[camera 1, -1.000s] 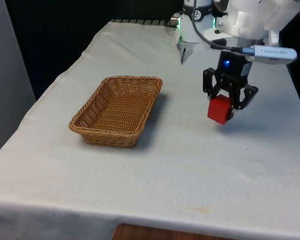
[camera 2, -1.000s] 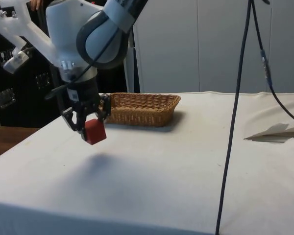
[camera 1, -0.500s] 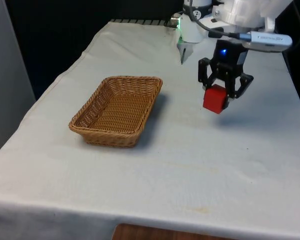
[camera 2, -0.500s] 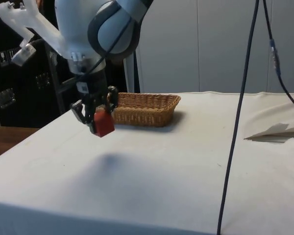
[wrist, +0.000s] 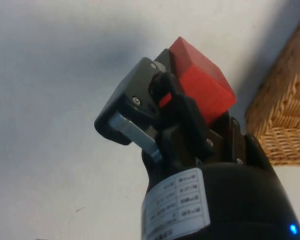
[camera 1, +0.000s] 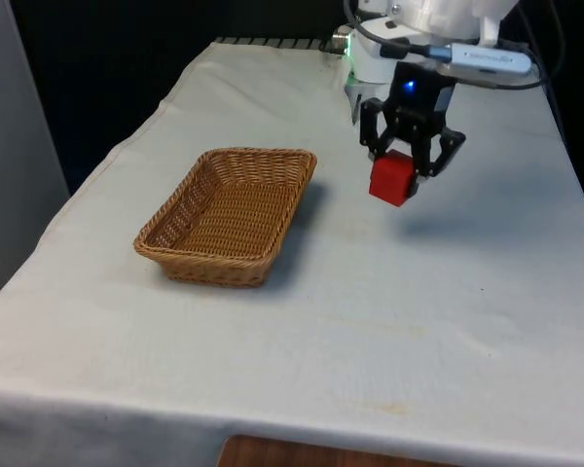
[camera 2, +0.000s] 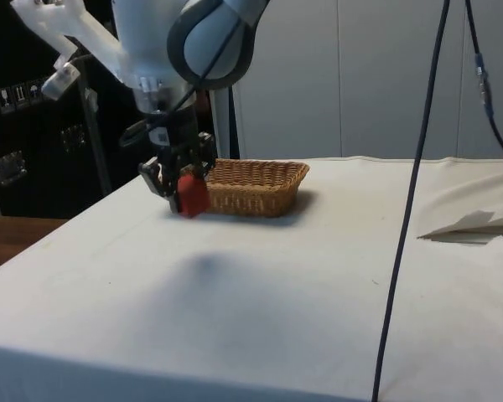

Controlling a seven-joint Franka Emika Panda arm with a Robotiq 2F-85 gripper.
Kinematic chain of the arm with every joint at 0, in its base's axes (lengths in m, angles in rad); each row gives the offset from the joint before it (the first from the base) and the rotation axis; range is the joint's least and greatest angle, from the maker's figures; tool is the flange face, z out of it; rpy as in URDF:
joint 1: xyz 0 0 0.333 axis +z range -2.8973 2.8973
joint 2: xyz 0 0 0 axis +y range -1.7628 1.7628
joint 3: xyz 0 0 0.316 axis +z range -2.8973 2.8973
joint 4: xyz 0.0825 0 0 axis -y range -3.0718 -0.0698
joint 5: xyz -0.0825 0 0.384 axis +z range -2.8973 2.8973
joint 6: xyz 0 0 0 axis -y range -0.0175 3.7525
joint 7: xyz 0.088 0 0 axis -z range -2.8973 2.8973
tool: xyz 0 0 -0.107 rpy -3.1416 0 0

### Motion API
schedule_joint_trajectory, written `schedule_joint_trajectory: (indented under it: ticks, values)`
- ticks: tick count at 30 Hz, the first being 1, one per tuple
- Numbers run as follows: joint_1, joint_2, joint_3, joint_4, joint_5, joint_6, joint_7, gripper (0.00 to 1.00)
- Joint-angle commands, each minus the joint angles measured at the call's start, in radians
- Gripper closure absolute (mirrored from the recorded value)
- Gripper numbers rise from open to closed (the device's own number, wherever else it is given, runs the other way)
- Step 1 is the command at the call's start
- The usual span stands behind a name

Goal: Pick up the cube and place it into the basket.

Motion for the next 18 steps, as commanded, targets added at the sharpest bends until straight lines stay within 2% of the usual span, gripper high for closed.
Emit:
schedule_joint_trajectory:
  ticks: [1,2,4,7,8,9,15,16,18]
  values:
    - [-0.001,-0.004,-0.002,-0.004,-0.001,0.0,-0.004,0.98]
    - [-0.006,-0.025,-0.01,-0.022,-0.004,0.01,-0.023,0.98]
    - [-0.007,-0.037,-0.017,-0.028,-0.003,0.008,-0.035,0.98]
    - [-0.007,-0.058,-0.027,-0.035,-0.002,0.001,-0.053,0.98]
    - [-0.004,-0.044,-0.028,-0.026,-0.001,-0.002,-0.046,0.98]
    - [-0.009,-0.065,-0.03,-0.036,-0.001,-0.002,-0.06,0.98]
    - [-0.016,-0.106,-0.053,-0.039,0.004,-0.023,-0.111,0.98]
    - [-0.011,-0.098,-0.056,-0.035,-0.001,-0.021,-0.102,0.98]
    - [-0.018,-0.113,-0.059,-0.039,0.005,-0.026,-0.123,0.98]
